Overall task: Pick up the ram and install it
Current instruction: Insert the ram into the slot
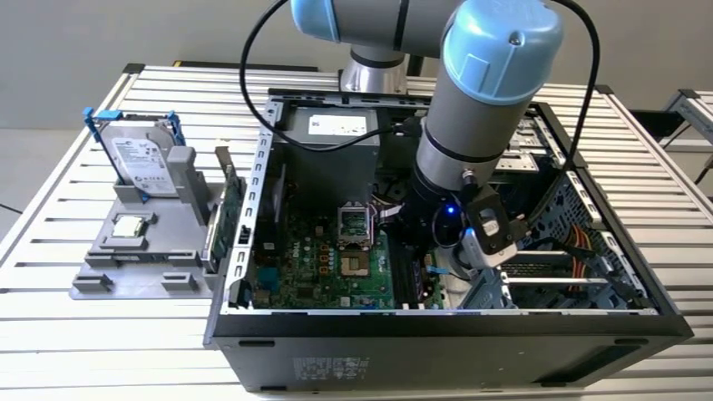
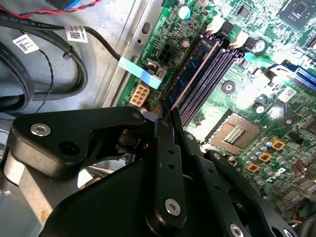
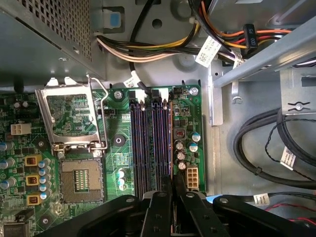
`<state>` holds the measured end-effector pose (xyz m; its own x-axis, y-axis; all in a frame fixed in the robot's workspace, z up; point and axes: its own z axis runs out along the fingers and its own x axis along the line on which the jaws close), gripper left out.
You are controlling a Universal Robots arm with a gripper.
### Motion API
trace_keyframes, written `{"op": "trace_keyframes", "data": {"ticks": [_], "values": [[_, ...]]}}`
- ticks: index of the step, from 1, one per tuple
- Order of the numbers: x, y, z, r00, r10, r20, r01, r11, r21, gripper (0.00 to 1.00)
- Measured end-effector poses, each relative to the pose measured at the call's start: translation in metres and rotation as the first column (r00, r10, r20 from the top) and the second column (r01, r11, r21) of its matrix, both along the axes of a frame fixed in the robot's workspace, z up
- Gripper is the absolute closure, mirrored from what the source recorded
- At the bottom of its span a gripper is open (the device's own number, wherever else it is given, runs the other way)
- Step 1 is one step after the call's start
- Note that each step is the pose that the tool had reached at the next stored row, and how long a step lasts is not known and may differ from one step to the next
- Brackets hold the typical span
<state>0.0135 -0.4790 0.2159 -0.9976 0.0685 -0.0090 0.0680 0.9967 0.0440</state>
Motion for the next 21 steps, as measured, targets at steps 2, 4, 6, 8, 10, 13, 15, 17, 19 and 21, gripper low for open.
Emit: {"op": "trace_keyframes", "data": {"ticks": [2, 4, 6, 8, 10, 13, 15, 17, 19, 21], "values": [[0.0000, -0.0001, 0.0001, 1.0000, 0.007, -0.0001, -0.007, 1.0000, 0.0016, 1.00], [0.0000, 0.0000, 0.0000, 1.0000, 0.007, 0.0000, -0.007, 1.0000, 0.0052, 1.00], [0.0000, 0.0000, 0.0001, 1.0000, 0.007, 0.0001, -0.007, 0.9999, 0.0074, 1.00], [0.0000, 0.0000, 0.0010, 1.0000, 0.008, 0.0001, -0.008, 0.9999, 0.0107, 1.00], [0.0000, -0.0001, 0.0021, 1.0000, 0.008, 0.0000, -0.008, 0.9999, 0.0149, 1.00], [0.0000, -0.0007, 0.0033, 0.9999, 0.010, 0.0001, -0.010, 0.9997, 0.0241, 1.00], [0.0000, -0.0011, 0.0038, 0.9999, 0.015, 0.0004, -0.015, 0.9994, 0.0295, 1.00], [0.0000, -0.0012, 0.0037, 0.9998, 0.022, 0.0004, -0.022, 0.9993, 0.0306, 1.00], [0.0000, -0.0012, 0.0037, 0.9993, 0.037, 0.0005, -0.037, 0.9988, 0.0307, 1.00], [0.0000, -0.0014, 0.0038, 0.9987, 0.051, 0.0005, -0.051, 0.9982, 0.0310, 1.00]]}}
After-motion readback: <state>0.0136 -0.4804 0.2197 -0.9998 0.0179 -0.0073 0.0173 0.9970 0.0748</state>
